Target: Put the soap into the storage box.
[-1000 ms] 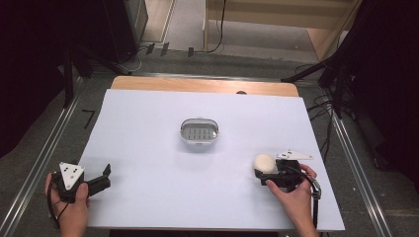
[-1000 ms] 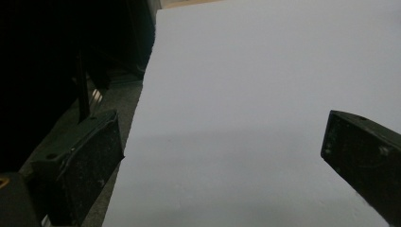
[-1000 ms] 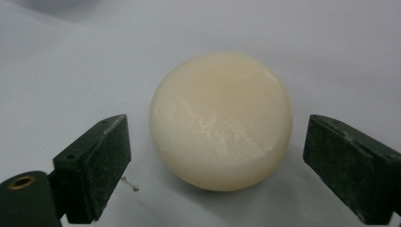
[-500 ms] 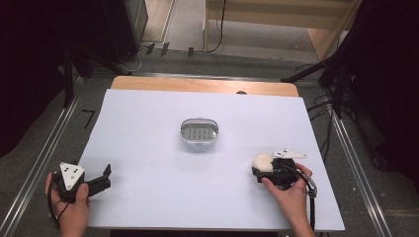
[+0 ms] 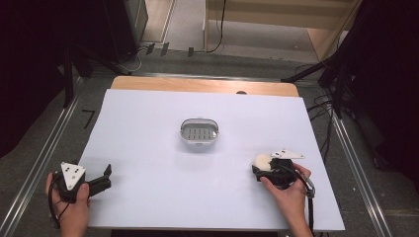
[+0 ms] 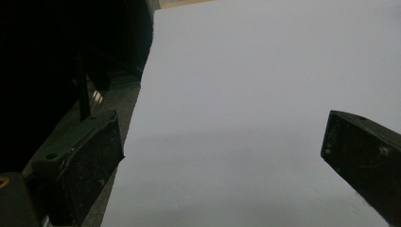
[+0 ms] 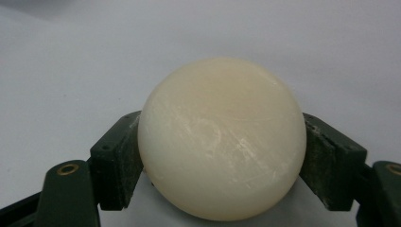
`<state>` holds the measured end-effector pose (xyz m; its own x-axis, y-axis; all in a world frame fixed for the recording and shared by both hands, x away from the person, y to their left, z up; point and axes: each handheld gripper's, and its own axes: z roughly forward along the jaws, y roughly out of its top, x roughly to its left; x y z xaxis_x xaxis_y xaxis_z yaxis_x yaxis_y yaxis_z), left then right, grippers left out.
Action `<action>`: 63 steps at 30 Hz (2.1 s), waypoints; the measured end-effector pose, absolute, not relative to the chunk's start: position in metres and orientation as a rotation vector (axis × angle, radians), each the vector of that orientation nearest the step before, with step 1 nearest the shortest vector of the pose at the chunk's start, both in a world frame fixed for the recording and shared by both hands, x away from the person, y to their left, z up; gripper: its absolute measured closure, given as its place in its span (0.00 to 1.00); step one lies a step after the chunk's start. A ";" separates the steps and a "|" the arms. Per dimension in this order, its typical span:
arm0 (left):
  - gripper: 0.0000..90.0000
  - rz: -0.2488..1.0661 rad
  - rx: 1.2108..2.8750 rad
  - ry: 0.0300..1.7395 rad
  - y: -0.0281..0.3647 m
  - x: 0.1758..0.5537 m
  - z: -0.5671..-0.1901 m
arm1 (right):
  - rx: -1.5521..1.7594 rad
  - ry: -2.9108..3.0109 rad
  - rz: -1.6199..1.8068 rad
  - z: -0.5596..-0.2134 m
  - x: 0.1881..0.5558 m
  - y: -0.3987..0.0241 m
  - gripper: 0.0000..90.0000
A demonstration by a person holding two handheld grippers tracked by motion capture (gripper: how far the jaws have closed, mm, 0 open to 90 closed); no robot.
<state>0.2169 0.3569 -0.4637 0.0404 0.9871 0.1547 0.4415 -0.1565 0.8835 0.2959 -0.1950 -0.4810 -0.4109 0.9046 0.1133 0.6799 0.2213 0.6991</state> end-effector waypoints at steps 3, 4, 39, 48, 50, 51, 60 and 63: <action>0.01 1.074 1.676 1.459 0.357 0.217 -0.464 | 1.465 2.189 1.008 -0.482 0.296 -0.196 0.27; 0.01 1.074 1.676 1.458 0.357 0.217 -0.464 | 1.462 2.189 1.010 -0.482 0.296 -0.196 0.27; 0.01 1.071 1.680 1.455 0.357 0.217 -0.464 | 1.396 2.206 1.077 -0.462 0.304 -0.180 0.28; 0.01 1.074 1.684 1.452 0.356 0.217 -0.464 | 1.365 2.218 1.073 -0.458 0.308 -0.173 0.28; 0.01 1.074 1.685 1.452 0.356 0.217 -0.464 | 1.358 2.218 1.080 -0.457 0.311 -0.169 0.28; 0.01 1.074 1.686 1.452 0.356 0.217 -0.464 | 1.357 2.223 1.076 -0.456 0.311 -0.168 0.28; 0.01 1.072 1.685 1.449 0.356 0.217 -0.464 | 1.349 2.238 1.082 -0.456 0.317 -0.158 0.28; 0.01 1.071 1.683 1.450 0.356 0.217 -0.464 | 1.339 2.243 1.086 -0.453 0.319 -0.154 0.28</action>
<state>0.2173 0.3562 -0.4639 0.0486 0.9859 0.1602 0.4432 -0.1650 0.8811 0.3188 -0.1536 -0.4530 -0.5144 0.8504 0.1104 0.6140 0.2754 0.7397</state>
